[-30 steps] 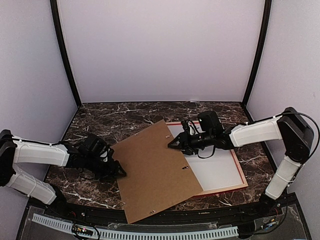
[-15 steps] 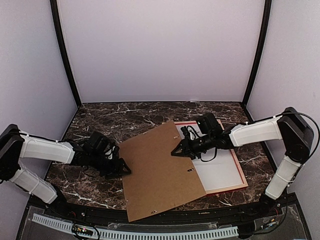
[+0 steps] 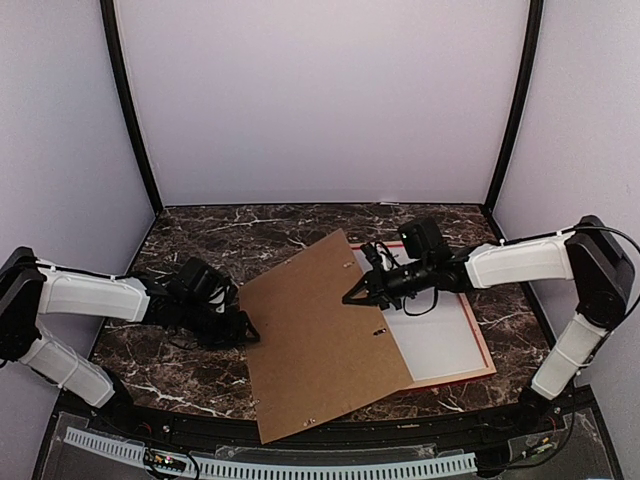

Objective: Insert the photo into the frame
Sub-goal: Pick up the backboard from the frame body, then move the frame body to the center of the board.

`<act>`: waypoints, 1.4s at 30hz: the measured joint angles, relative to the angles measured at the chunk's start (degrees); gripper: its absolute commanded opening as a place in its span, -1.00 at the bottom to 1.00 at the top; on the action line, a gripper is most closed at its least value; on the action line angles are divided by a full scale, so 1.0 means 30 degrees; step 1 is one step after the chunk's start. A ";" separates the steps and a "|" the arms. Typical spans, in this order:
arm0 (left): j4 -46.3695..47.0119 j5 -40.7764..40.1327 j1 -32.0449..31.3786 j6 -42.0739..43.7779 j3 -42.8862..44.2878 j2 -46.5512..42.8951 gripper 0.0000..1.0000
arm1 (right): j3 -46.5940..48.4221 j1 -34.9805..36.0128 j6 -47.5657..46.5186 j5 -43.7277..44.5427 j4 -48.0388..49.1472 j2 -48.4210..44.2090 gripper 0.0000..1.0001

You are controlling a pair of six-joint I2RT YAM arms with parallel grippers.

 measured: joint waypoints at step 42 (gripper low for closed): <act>-0.3978 -0.3169 -0.4255 0.3169 1.6371 1.2320 0.31 | -0.1938 -1.7420 0.0386 -0.7300 -0.2310 -1.0010 -1.00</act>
